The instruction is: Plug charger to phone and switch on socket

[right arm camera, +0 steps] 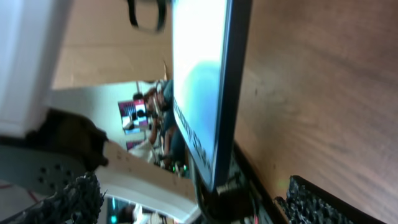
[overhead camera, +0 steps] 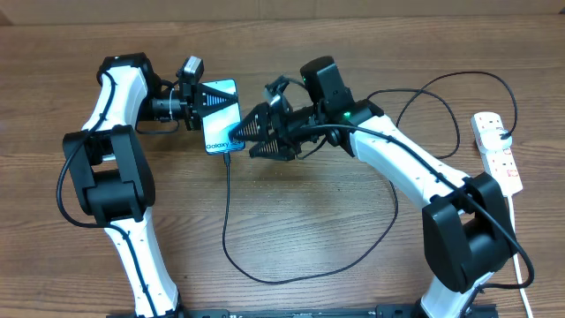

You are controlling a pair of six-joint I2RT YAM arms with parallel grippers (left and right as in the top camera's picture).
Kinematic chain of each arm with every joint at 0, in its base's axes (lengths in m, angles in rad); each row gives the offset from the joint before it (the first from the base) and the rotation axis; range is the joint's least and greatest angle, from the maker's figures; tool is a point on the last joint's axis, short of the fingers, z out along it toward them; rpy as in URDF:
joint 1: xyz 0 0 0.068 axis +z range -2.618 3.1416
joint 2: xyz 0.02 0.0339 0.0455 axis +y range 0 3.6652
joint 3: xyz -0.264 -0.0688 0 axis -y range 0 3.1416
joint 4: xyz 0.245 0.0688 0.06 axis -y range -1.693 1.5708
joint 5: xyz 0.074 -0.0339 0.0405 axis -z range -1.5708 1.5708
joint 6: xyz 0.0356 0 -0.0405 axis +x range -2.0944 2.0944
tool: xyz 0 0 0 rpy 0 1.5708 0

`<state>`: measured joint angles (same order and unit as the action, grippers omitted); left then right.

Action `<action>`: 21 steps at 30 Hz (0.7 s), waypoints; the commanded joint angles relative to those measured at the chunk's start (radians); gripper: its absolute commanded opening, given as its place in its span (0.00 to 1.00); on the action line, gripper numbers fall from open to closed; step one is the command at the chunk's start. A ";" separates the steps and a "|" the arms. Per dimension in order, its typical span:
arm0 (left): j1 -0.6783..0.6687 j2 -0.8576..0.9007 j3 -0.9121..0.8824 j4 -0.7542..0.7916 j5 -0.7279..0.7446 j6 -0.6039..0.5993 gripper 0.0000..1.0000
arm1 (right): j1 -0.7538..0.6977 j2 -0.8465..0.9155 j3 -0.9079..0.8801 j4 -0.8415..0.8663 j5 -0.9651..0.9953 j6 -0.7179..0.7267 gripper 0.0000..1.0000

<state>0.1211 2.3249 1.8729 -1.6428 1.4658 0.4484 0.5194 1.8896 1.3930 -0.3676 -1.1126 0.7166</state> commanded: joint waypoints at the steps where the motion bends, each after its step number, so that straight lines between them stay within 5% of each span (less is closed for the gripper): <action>1: 0.005 -0.017 0.014 -0.001 0.068 0.019 0.04 | 0.038 -0.010 0.002 -0.032 -0.041 -0.097 0.91; 4: 0.004 -0.017 0.014 -0.001 0.080 0.019 0.04 | 0.069 -0.010 0.002 -0.019 -0.041 -0.097 0.81; 9: 0.004 -0.017 0.014 -0.002 0.080 0.018 0.04 | 0.104 -0.010 0.002 0.005 -0.011 -0.087 0.38; 12: 0.004 -0.017 0.014 -0.003 0.080 0.015 0.04 | 0.108 -0.010 0.002 0.005 0.029 -0.079 0.31; 16: 0.003 -0.017 0.014 -0.003 0.075 0.015 0.04 | 0.108 -0.010 0.002 0.006 0.077 -0.059 0.04; 21: 0.002 -0.017 0.014 -0.003 0.042 0.015 0.04 | 0.108 -0.010 0.002 0.016 0.103 -0.059 0.04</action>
<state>0.1261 2.3249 1.8729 -1.6413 1.5036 0.4477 0.6296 1.8896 1.3907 -0.3717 -1.0573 0.6617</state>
